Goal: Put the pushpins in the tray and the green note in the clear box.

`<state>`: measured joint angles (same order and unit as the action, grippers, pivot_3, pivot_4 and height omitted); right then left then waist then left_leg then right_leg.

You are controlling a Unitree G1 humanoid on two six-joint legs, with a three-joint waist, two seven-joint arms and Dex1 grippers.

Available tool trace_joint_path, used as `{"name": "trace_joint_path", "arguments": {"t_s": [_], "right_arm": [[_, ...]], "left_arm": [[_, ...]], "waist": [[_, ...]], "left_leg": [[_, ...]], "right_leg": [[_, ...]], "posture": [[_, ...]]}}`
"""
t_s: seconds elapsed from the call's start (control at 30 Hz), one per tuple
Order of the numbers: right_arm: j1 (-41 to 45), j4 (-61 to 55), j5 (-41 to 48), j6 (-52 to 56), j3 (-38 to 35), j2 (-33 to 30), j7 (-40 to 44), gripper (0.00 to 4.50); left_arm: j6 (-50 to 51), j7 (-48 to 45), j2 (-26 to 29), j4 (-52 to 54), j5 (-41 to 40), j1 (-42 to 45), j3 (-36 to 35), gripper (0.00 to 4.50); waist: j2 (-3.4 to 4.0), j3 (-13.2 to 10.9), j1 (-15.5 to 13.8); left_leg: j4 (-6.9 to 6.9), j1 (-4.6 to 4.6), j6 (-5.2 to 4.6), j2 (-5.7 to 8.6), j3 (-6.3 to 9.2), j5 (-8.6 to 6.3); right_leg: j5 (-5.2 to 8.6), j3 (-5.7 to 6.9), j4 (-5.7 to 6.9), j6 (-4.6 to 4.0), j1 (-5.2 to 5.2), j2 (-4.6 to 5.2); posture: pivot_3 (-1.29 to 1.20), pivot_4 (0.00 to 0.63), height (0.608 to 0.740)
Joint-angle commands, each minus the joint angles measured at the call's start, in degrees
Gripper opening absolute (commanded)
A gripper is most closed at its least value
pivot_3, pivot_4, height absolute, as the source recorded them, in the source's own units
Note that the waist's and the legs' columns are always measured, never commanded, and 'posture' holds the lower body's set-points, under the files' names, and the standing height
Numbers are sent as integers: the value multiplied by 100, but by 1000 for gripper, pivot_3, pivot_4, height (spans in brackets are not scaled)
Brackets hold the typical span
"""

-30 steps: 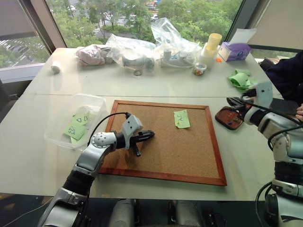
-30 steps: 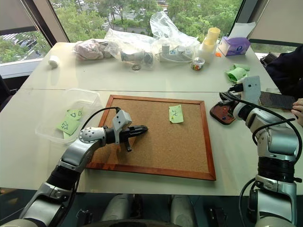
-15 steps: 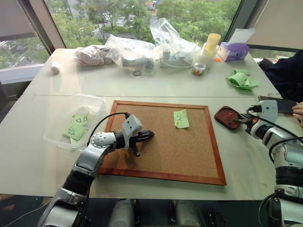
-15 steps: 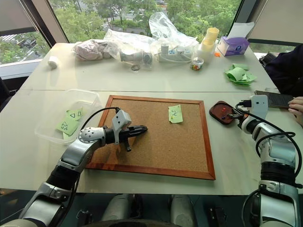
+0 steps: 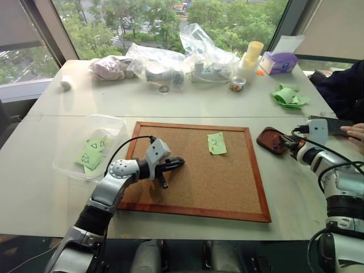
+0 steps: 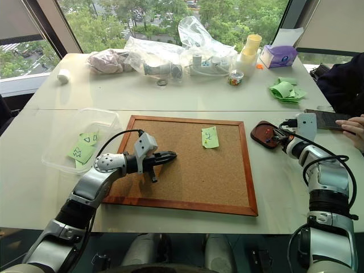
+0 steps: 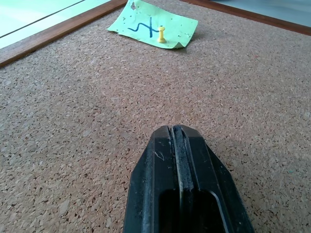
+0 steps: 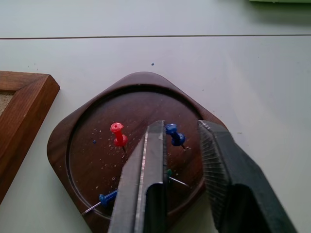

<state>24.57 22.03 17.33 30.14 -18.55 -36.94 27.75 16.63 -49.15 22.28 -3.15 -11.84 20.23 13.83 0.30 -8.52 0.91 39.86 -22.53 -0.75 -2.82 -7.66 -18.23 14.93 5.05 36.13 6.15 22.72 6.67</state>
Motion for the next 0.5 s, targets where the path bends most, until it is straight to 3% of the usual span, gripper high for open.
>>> {"name": "trace_joint_path", "arguments": {"t_s": [0.03, 0.27, 0.5], "right_arm": [[69, -651, 203, 180, -242, -94, -91, 2335], [25, -1984, 621, 973, -180, -155, 13, 2335], [-200, -3383, 880, 1423, 768, 63, 514, 2335]], "left_arm": [[128, 1, 85, -174, 187, -158, 122, 0], [106, -33, 84, -196, 194, -155, 135, 0], [68, -45, 68, -246, 205, -131, 147, 0]], "waist": [[0, 0, 0], [0, 0, -5], [0, 0, -7]], "left_leg": [[-1, 0, 0, 0, 0, 0], [-3, 0, -1, -1, 0, -1], [-4, -1, -31, 0, 1, -18]], "right_leg": [[0, 0, 0, 0, 0, 0], [0, 0, 0, -1, 3, 4], [1, 0, -1, -2, 5, 8]], "posture": [[0, 150, 740], [0, 150, 740], [0, 150, 740]]}}
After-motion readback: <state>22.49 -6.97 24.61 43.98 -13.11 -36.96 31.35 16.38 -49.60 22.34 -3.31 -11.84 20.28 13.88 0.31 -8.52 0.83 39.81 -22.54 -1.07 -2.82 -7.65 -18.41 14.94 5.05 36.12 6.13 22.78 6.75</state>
